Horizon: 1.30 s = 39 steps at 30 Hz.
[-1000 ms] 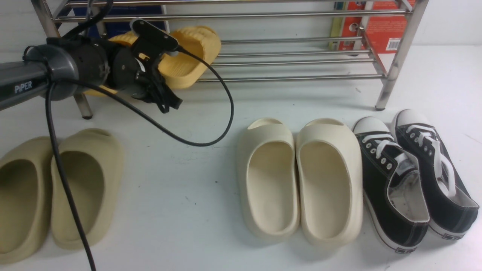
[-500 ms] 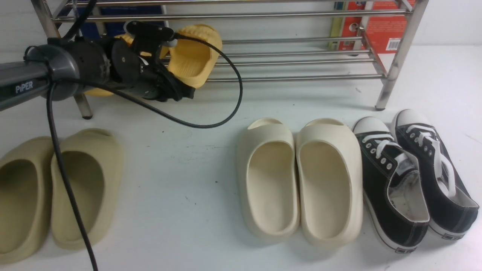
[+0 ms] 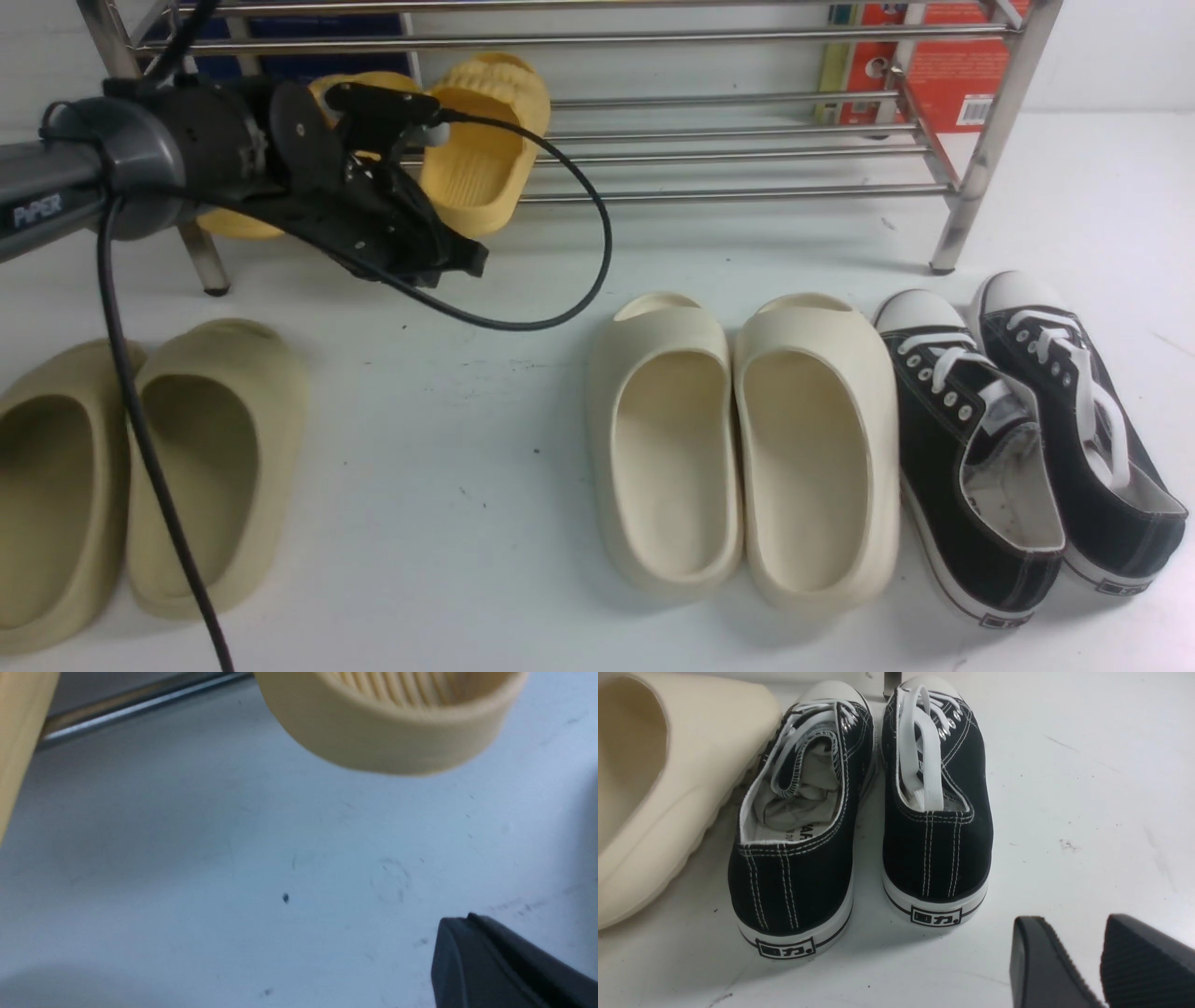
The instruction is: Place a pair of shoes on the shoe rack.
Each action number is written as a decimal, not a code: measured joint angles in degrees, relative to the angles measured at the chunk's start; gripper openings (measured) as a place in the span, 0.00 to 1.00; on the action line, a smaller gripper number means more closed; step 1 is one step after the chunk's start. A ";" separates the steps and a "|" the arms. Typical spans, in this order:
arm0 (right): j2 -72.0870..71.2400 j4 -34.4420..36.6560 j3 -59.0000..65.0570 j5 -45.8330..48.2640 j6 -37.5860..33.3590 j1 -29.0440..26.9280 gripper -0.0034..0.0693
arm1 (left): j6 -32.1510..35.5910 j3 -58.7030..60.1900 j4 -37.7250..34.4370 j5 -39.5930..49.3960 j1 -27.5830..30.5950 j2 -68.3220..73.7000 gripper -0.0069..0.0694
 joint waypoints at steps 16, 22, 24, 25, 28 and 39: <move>0.00 0.00 0.00 0.00 0.00 0.00 0.38 | -7.29 40.45 -8.18 -7.35 -0.54 -56.68 0.07; 0.00 0.00 0.00 0.00 0.00 0.00 0.38 | -7.33 56.56 -12.28 -13.19 -0.54 -78.39 0.07; 0.00 0.00 0.00 0.00 0.00 0.00 0.38 | -7.33 59.67 -13.85 -14.25 -0.54 -83.09 0.07; 0.00 0.00 0.00 0.00 0.00 0.00 0.38 | -7.33 61.43 -14.60 -14.76 -0.54 -85.84 0.07; 0.00 0.00 0.00 0.00 0.00 0.00 0.38 | -7.33 63.99 -15.14 -15.18 -0.54 -89.93 0.07; 0.00 0.00 0.00 0.00 0.00 0.00 0.38 | -7.33 70.55 -15.51 -13.88 -0.54 -96.40 0.07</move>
